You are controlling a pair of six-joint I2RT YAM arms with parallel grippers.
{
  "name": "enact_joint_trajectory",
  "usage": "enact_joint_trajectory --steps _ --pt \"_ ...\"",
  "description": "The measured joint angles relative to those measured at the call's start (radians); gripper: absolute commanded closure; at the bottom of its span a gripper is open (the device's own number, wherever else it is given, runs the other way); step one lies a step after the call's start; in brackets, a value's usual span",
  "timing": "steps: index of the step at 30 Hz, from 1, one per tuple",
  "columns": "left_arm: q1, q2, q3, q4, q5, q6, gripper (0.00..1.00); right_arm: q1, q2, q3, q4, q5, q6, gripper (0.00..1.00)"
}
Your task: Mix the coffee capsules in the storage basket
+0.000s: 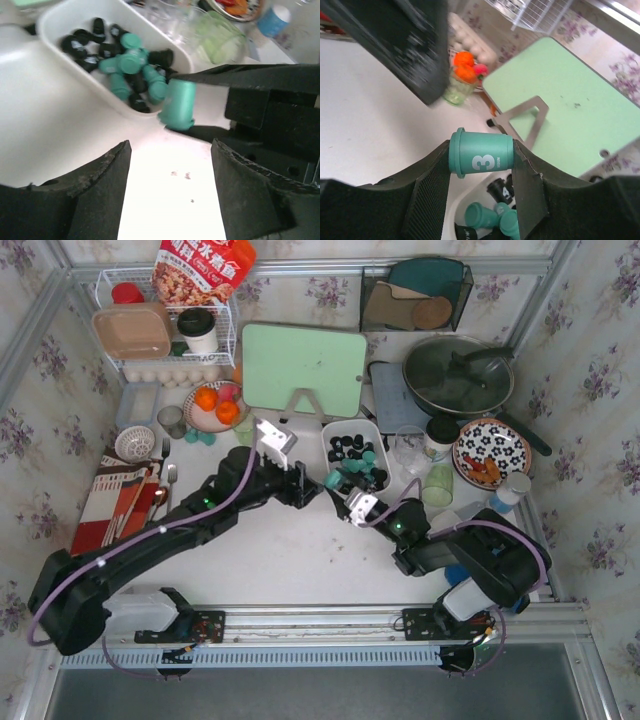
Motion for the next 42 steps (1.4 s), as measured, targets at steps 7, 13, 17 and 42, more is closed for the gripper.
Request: enact_joint_trajectory --steps 7,13,17,42 --pt "0.014 -0.132 -0.013 -0.163 -0.383 0.021 0.22 -0.043 0.015 0.074 -0.092 0.198 0.130 0.64" --pt "0.117 -0.083 0.016 -0.324 -0.615 0.011 0.20 -0.108 0.012 0.155 -0.292 0.329 0.348 0.59" --pt "0.256 -0.009 0.027 -0.365 -0.616 -0.031 0.20 -0.121 0.027 0.239 -0.476 0.379 0.476 0.52" --pt "0.786 0.850 0.784 -0.555 -0.207 -0.061 0.32 -0.164 0.091 0.340 -0.789 0.274 0.566 0.22"
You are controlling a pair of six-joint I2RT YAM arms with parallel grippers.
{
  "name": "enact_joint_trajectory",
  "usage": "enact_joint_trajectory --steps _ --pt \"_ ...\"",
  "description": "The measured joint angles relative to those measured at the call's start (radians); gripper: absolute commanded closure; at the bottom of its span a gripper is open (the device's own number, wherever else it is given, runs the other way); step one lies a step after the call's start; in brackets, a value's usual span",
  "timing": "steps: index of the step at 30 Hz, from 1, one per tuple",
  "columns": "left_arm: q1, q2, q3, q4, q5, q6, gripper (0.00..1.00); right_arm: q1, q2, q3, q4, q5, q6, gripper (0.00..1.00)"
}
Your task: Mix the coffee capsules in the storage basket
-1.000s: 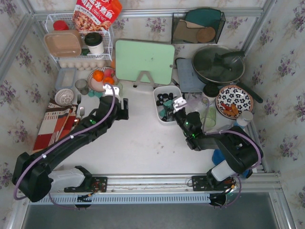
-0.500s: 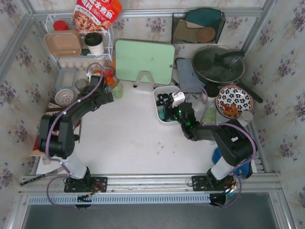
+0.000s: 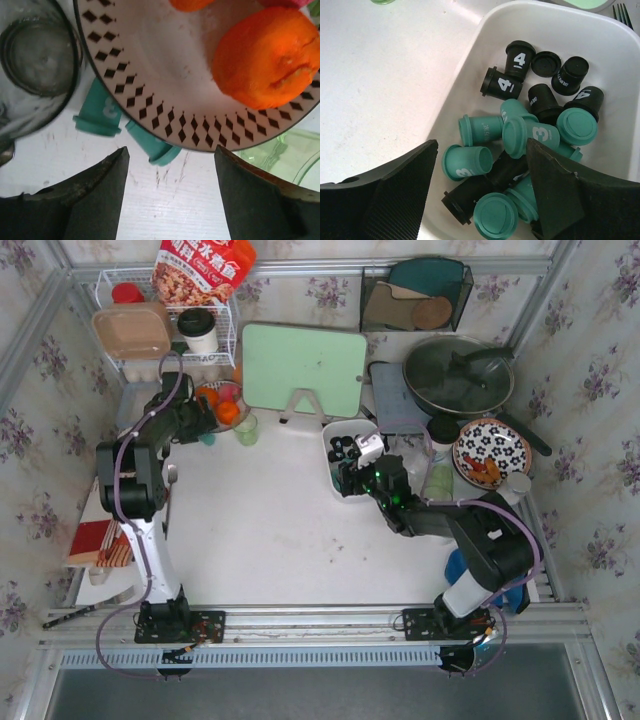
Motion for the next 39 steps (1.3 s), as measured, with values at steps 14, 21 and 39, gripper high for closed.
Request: enact_joint_trajectory --steps 14,21,39 --pt "0.016 0.124 0.166 -0.111 0.113 0.017 0.37 0.000 -0.026 -0.019 0.013 -0.034 -0.018 0.22" --pt "-0.021 0.047 0.004 0.000 0.188 -0.002 0.36 0.000 -0.028 -0.019 0.013 -0.048 -0.021 0.22" --pt "-0.046 -0.245 -0.316 0.132 0.151 0.020 0.32 0.000 -0.032 -0.021 0.014 -0.124 -0.029 0.22"
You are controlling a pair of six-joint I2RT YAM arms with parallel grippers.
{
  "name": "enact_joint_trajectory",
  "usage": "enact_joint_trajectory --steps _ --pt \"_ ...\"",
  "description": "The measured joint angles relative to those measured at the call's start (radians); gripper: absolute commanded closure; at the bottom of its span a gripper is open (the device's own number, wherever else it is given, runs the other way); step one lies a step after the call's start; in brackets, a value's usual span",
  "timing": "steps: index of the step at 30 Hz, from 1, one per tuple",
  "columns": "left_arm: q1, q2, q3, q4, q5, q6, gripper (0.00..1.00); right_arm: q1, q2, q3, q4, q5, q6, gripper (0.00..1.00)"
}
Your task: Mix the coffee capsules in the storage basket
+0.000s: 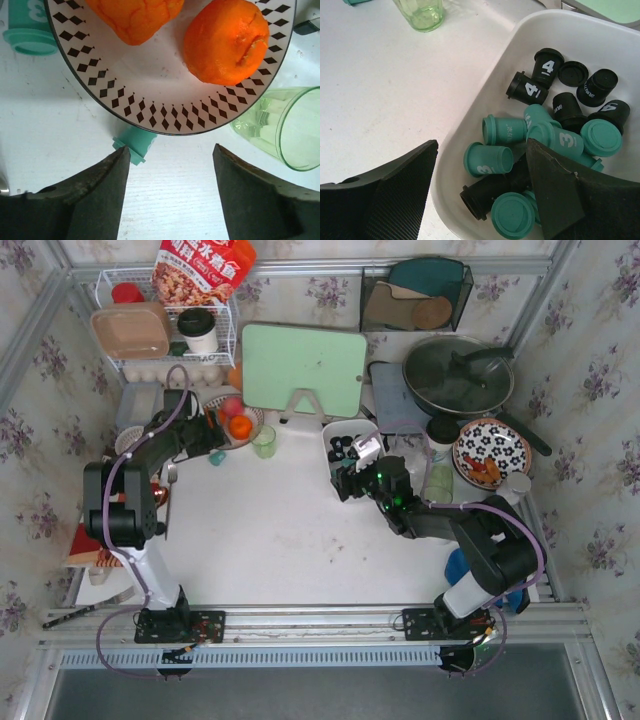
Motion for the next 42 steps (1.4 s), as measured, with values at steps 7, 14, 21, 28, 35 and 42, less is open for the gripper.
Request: enact_joint_trajectory --steps 7,14,21,28,35,42 --pt "-0.003 0.064 0.084 -0.112 -0.060 0.084 0.36 0.000 0.000 0.000 0.000 -0.014 0.000 0.21" --pt "0.003 0.172 0.210 -0.245 -0.044 0.235 0.40 0.000 -0.004 0.000 -0.001 -0.028 0.001 0.21" --pt "-0.020 0.163 0.178 -0.278 -0.009 0.296 0.43 0.000 -0.008 0.000 -0.001 -0.031 0.001 0.21" --pt "-0.020 0.243 0.305 -0.336 -0.042 0.320 0.55 0.000 -0.021 0.000 -0.002 -0.038 0.005 0.21" --pt "-0.063 0.255 0.322 -0.362 -0.097 0.346 0.64 0.000 -0.023 0.000 -0.002 -0.042 0.005 0.21" --pt "-0.135 0.154 0.206 -0.357 -0.142 0.328 0.68 0.000 -0.027 0.000 -0.008 -0.042 0.005 0.21"
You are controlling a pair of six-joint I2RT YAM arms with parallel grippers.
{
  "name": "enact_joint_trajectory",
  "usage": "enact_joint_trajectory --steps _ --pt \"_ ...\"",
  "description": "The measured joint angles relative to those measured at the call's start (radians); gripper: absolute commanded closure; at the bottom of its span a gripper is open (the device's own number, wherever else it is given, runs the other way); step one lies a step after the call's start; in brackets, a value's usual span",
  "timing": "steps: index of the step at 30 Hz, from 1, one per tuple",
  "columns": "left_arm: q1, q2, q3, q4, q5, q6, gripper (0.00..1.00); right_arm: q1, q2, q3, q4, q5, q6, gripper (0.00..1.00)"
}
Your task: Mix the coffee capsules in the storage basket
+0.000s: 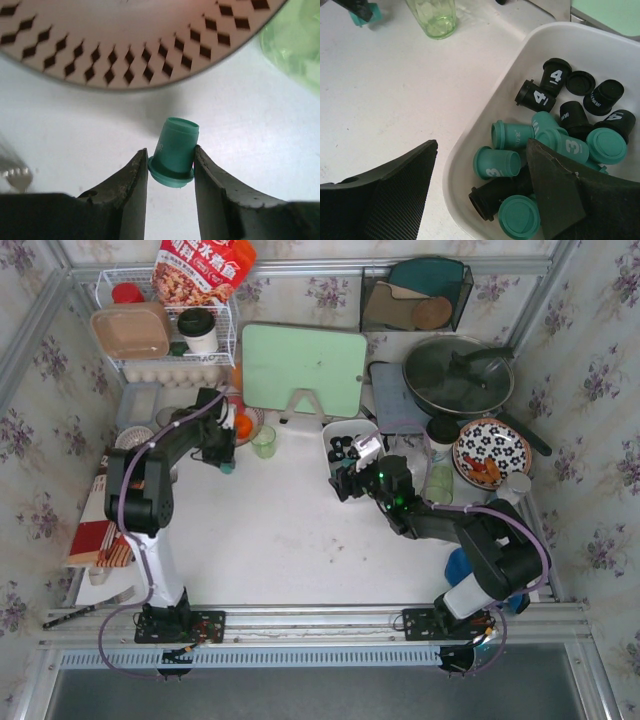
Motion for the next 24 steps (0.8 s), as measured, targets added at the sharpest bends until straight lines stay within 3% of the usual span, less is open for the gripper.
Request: enact_joint_trajectory --steps 7,12,14,18,24 --pt "-0.012 -0.324 -0.248 0.076 0.109 -0.108 0.69 0.000 -0.054 -0.048 0.050 -0.012 -0.001 0.22" --pt "-0.116 -0.511 -0.388 0.171 0.217 -0.209 0.69 0.021 -0.071 -0.195 0.283 -0.077 -0.047 0.16" --pt "-0.178 -0.555 -0.416 0.217 0.238 -0.245 0.68 0.067 -0.059 -0.261 0.435 -0.120 -0.097 0.12" --pt "-0.314 -0.606 -0.462 0.310 0.246 -0.314 0.68 0.133 -0.006 -0.327 0.701 -0.188 -0.205 0.12" --pt "-0.473 -0.613 -0.486 0.423 0.231 -0.381 0.68 0.164 0.032 -0.332 0.785 -0.195 -0.275 0.13"
